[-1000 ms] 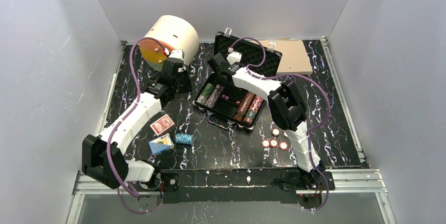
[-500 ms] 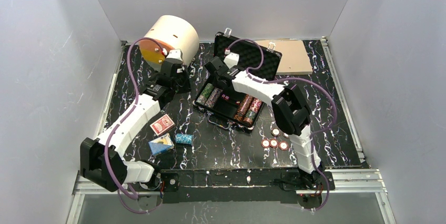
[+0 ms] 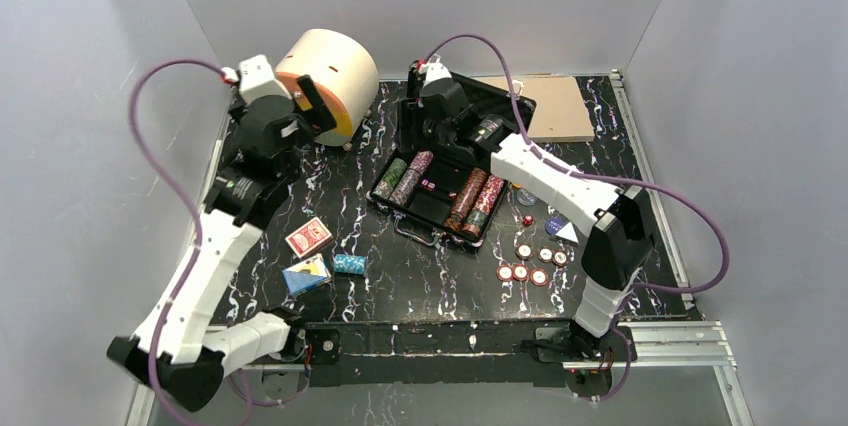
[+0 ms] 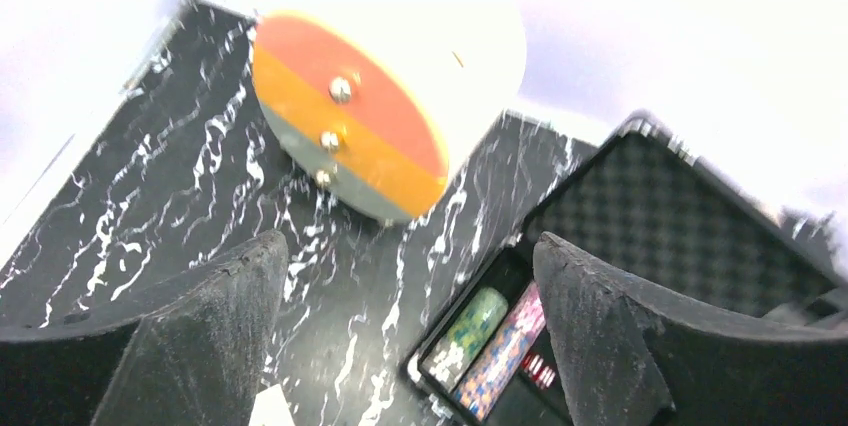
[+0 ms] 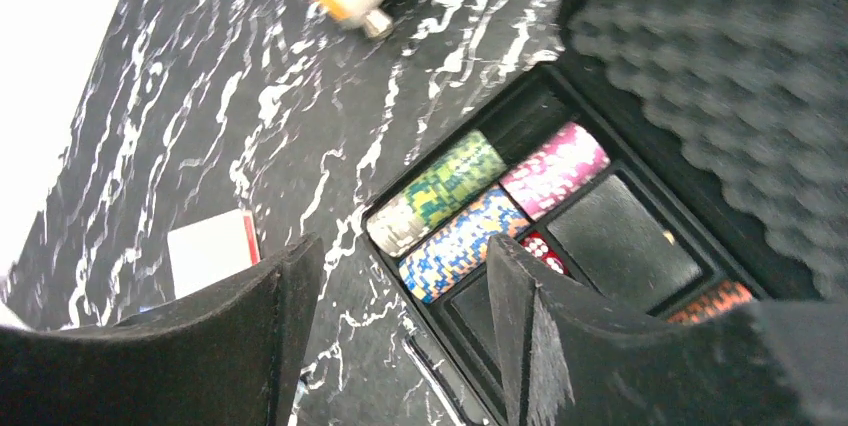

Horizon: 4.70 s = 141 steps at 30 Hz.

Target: Pack up texas hold em set

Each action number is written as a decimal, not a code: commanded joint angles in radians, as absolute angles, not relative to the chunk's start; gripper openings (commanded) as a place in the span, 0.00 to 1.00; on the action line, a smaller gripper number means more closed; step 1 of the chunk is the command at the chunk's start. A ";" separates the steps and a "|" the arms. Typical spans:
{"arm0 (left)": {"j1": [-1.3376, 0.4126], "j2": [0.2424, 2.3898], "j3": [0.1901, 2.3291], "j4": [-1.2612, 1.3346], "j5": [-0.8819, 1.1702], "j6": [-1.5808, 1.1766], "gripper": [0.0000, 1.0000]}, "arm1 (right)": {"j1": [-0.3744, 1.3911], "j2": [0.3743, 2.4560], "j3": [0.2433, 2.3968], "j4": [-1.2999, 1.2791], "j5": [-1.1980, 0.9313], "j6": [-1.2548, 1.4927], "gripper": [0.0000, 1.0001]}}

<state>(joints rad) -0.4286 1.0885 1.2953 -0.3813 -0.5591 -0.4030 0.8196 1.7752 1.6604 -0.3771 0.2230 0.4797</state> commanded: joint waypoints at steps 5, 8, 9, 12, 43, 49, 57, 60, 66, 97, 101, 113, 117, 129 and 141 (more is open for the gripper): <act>-0.425 0.960 1.365 -0.268 -0.682 -0.351 0.98 | 0.928 1.685 1.526 -0.191 0.006 0.194 0.91; -0.425 0.949 1.398 -0.266 -0.689 -0.339 0.98 | 1.001 1.745 1.591 -0.261 -0.034 0.132 0.95; -0.425 0.947 1.409 -0.264 -0.692 -0.336 0.98 | 1.027 1.769 1.611 -0.281 -0.036 0.109 0.95; -0.425 0.945 1.434 -0.262 -0.700 -0.328 0.98 | 1.101 1.838 1.681 -0.337 -0.049 0.060 0.95; -0.425 0.962 1.497 -0.321 -0.630 -0.376 0.98 | 1.296 2.317 2.026 -0.681 0.090 -0.126 0.72; -0.425 0.956 1.483 -0.329 -0.630 -0.385 0.98 | 1.296 2.347 2.023 -0.666 0.081 -0.114 0.59; -0.425 0.950 1.477 -0.334 -0.630 -0.387 0.98 | 1.296 2.274 1.982 -0.586 0.118 -0.052 0.33; -0.425 0.936 1.464 -0.336 -0.637 -0.395 0.98 | 1.284 2.203 1.935 -0.511 0.127 -0.014 0.32; -0.425 0.919 1.441 -0.337 -0.647 -0.400 0.98 | 1.197 2.013 1.812 -0.343 0.105 0.155 0.30; -0.425 0.897 1.407 -0.442 -0.544 -0.464 0.98 | 0.886 2.127 2.005 -0.512 0.759 1.086 0.31; -0.425 0.882 1.393 -0.445 -0.552 -0.463 0.98 | 0.883 2.207 2.086 -0.547 0.805 1.092 0.36; -0.425 0.853 1.386 -0.470 -0.604 -0.428 0.98 | 0.884 2.301 2.106 -0.539 0.880 1.071 0.36; -0.425 0.851 1.382 -0.475 -0.602 -0.431 0.98 | 0.884 2.308 2.092 -0.509 0.907 1.051 0.36; -0.425 0.848 1.380 -0.483 -0.594 -0.431 0.98 | 0.877 2.359 2.105 -0.495 0.937 1.052 0.40; -0.425 0.856 1.377 -0.485 -0.604 -0.426 0.98 | 0.875 2.370 2.088 -0.481 0.872 1.058 0.53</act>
